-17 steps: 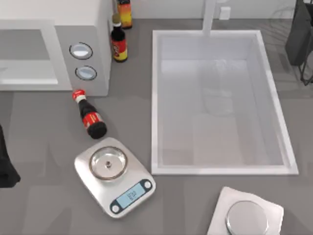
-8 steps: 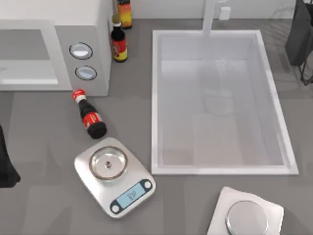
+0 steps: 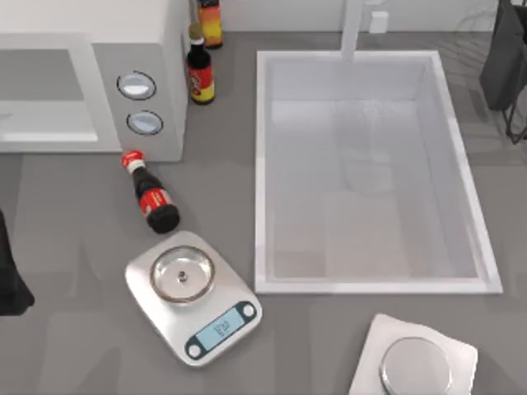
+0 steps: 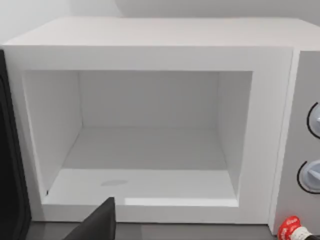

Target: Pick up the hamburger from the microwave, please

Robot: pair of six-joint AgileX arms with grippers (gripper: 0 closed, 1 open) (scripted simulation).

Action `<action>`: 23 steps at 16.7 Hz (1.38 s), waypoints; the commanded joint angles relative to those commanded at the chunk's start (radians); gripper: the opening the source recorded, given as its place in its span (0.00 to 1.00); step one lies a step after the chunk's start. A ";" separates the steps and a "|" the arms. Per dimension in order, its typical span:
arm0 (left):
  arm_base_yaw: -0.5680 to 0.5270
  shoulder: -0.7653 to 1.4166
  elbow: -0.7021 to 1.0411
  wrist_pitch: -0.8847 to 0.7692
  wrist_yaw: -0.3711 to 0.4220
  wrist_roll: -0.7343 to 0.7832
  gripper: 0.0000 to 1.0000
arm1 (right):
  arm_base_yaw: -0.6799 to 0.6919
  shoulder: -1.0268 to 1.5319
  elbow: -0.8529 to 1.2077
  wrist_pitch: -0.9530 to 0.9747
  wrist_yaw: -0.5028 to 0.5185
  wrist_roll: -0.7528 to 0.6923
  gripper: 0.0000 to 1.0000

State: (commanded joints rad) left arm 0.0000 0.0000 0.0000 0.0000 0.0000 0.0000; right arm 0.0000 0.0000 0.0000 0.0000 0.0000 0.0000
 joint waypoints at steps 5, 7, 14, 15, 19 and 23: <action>0.021 0.035 0.007 0.012 0.019 -0.084 1.00 | 0.000 0.000 0.000 0.000 0.000 0.000 1.00; 0.048 0.078 0.016 0.027 0.042 -0.187 1.00 | 0.000 0.000 0.000 0.000 0.000 0.000 1.00; 0.210 0.341 0.070 0.118 0.184 -0.820 1.00 | 0.000 0.000 0.000 0.000 0.000 0.000 1.00; 0.240 0.390 0.081 0.135 0.211 -0.938 1.00 | 0.000 0.000 0.000 0.000 0.000 0.000 1.00; 0.375 0.608 0.124 0.208 0.328 -1.458 1.00 | 0.000 0.000 0.000 0.000 0.000 0.000 1.00; 0.524 0.850 0.171 0.289 0.459 -2.036 1.00 | 0.000 0.000 0.000 0.000 0.000 0.000 1.00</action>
State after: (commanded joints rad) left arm 0.5243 0.8499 0.1711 0.2889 0.4589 -2.0359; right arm 0.0000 0.0000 0.0000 0.0000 0.0000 0.0000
